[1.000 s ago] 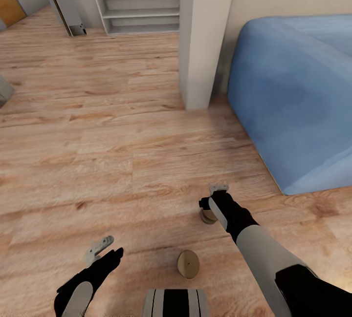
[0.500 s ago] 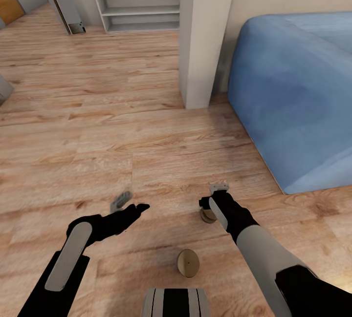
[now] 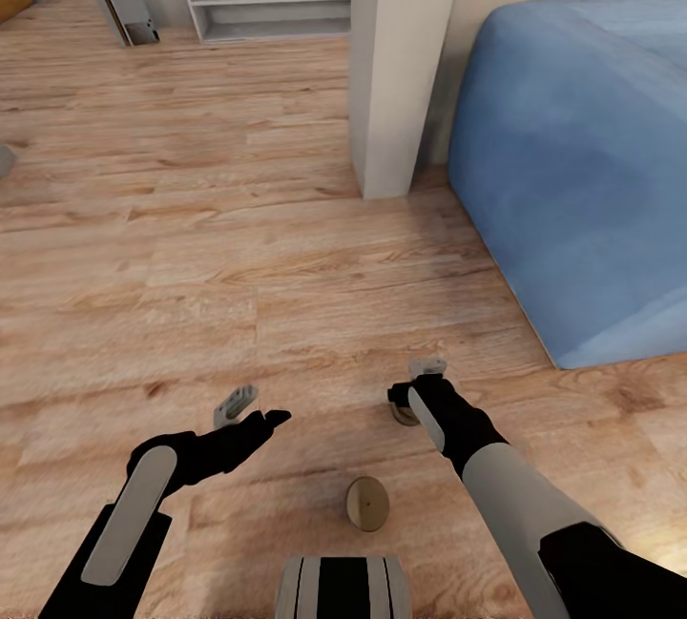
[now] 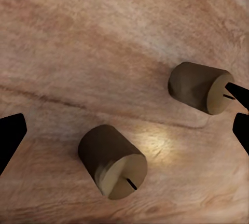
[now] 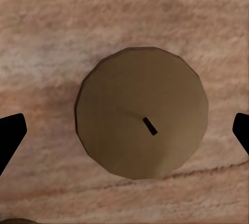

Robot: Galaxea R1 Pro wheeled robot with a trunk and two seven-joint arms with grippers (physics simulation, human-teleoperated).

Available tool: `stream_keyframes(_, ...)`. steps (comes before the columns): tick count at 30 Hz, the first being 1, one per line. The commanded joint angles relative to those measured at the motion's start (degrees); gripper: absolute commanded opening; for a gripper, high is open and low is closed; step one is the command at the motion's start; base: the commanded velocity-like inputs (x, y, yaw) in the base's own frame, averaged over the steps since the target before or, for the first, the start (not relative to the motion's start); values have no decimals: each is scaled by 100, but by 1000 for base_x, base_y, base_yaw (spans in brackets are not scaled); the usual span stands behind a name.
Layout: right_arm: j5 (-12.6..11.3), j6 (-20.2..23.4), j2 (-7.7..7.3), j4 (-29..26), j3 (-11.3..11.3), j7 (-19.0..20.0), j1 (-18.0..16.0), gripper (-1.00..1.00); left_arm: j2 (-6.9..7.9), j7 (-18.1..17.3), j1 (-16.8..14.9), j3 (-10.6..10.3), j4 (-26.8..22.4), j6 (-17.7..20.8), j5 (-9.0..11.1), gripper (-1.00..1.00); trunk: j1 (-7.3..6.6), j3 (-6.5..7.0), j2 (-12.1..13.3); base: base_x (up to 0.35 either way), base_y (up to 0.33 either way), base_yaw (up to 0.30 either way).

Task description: Place each of the two pumpkins and all three candles from the living room inside a cabinet in the living room (use any cabinet), then make sure every cabinet is closed, and position the cauldron so it is next to a table in the living room.

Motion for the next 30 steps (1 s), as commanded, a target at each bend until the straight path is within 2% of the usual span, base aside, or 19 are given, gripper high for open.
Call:
stream_keyframes(1,-59,12,-4,-7,31,-53,-3,100,4,60,-2,-7,-6,-4,58,100,1,-27,-3,0,0,0)
stream_keyframes(9,-57,-12,-9,-11,24,-84,-13,100,4,57,4,-12,3,-5,60,100,1,-27,-3,0,0,0)
stream_keyframes(20,-62,56,-32,3,19,-124,-295,100,4,54,4,-21,-6,-14,59,100,1,-27,-3,0,0,0)
stream_keyframes(25,-71,66,-38,38,17,-121,-494,100,4,58,8,-11,-6,-32,58,100,14,-137,-10,0,0,0)
stream_keyframes(30,-73,68,-50,44,17,-123,-548,100,4,59,12,-9,-6,-38,58,100,27,-248,-17,0,0,0)
